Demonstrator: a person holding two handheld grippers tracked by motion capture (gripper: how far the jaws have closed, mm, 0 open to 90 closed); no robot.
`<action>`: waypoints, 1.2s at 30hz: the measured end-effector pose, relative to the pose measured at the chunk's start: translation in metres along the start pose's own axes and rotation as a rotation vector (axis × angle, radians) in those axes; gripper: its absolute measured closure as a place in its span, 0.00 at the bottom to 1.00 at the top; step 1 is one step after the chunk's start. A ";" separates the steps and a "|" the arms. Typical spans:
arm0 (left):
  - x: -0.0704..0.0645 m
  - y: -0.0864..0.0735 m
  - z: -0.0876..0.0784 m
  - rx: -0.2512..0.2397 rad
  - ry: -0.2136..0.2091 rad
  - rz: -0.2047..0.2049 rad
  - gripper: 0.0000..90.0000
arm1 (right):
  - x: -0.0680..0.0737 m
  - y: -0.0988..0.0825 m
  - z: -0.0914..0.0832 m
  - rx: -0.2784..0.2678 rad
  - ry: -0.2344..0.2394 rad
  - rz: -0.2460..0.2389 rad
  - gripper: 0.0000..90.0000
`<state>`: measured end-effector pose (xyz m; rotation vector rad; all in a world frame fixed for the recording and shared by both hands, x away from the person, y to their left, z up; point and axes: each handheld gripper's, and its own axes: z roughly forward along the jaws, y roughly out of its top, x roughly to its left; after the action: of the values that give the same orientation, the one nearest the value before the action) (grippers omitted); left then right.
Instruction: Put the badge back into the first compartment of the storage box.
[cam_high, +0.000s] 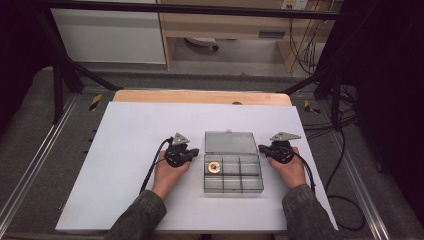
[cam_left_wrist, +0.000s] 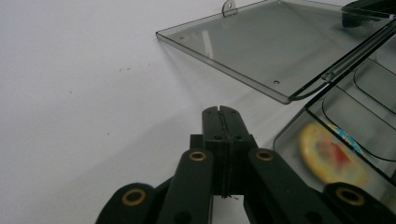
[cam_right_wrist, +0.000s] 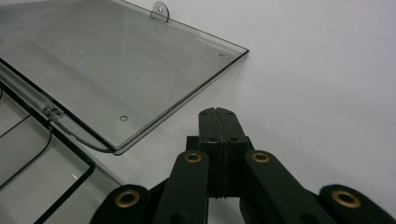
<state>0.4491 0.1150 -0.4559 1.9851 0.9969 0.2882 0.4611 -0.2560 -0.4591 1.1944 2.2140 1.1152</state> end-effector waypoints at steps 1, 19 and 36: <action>0.000 0.000 0.001 0.006 -0.003 -0.001 1.00 | 0.001 0.000 0.000 0.003 0.003 0.002 1.00; 0.012 0.020 0.028 0.054 -0.032 0.054 1.00 | -0.001 0.007 0.012 0.029 0.026 -0.004 1.00; 0.012 0.026 0.036 0.037 -0.069 0.024 1.00 | -0.005 0.010 0.015 0.011 0.053 0.018 1.00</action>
<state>0.4899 0.0947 -0.4591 2.0277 0.9414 0.2143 0.4786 -0.2506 -0.4606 1.2053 2.2555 1.1564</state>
